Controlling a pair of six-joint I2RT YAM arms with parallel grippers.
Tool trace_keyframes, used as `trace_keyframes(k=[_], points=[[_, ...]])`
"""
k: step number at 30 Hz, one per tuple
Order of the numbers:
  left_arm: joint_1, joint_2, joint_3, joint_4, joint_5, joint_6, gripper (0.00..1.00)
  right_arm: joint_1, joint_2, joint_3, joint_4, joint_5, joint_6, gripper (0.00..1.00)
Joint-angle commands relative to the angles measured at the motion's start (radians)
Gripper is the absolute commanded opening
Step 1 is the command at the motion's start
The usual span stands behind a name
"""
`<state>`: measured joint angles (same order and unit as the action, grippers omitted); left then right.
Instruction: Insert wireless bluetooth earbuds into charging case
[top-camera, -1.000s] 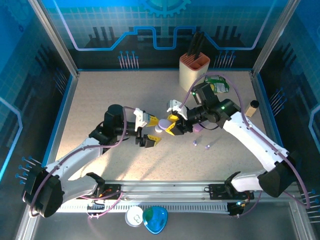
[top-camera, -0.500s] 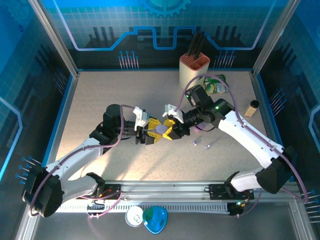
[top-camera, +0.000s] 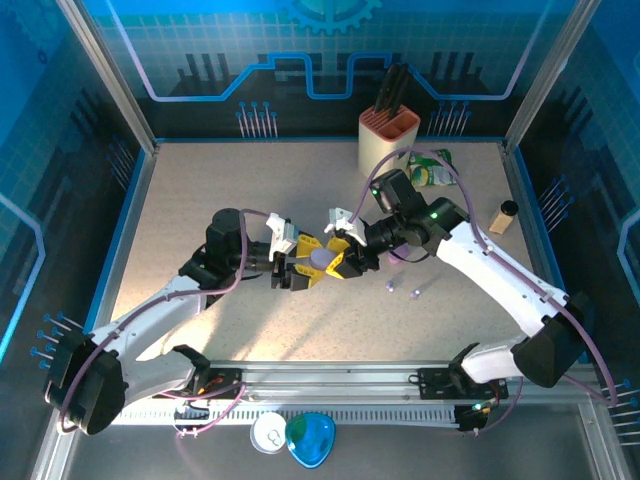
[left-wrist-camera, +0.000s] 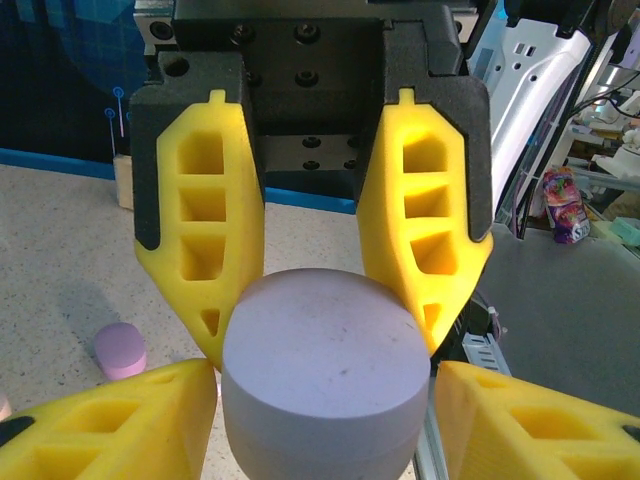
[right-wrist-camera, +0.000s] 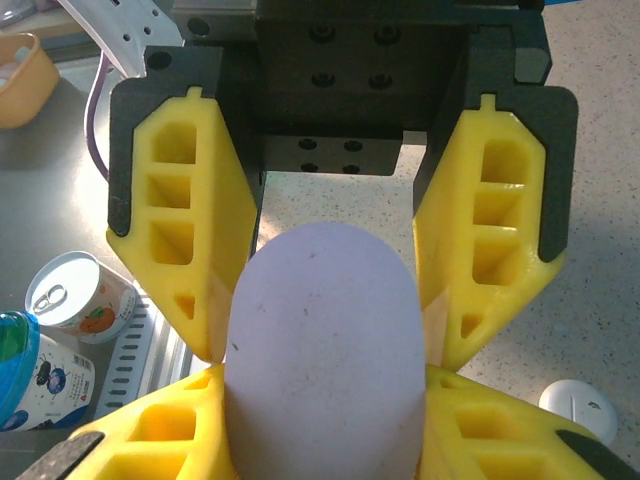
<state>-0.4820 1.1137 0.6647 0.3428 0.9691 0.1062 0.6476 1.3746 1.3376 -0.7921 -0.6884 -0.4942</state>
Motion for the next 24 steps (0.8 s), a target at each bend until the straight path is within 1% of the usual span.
trace_keyframes(k=[1, 6, 11, 14, 16, 24], points=[[-0.013, -0.008, -0.006, 0.027, 0.033, 0.017, 0.58, 0.015, -0.021, 0.004, 0.03, 0.0, 0.018, 0.37], [-0.015, -0.011, -0.007, 0.02, 0.042, 0.018, 0.53, 0.017, -0.038, -0.01, 0.041, 0.001, 0.029, 0.37], [-0.017, -0.01, -0.007, 0.017, 0.043, 0.027, 0.52, 0.017, -0.055, -0.027, 0.067, -0.002, 0.046, 0.37], [-0.018, -0.013, -0.008, 0.02, 0.042, 0.027, 0.56, 0.017, -0.058, -0.032, 0.073, 0.002, 0.05, 0.37], [-0.02, -0.018, -0.009, 0.022, 0.04, 0.03, 0.55, 0.017, -0.058, -0.036, 0.073, 0.002, 0.051, 0.37], [-0.019, -0.014, -0.008, 0.016, 0.048, 0.03, 0.38, 0.017, -0.052, -0.04, 0.083, -0.002, 0.055, 0.37]])
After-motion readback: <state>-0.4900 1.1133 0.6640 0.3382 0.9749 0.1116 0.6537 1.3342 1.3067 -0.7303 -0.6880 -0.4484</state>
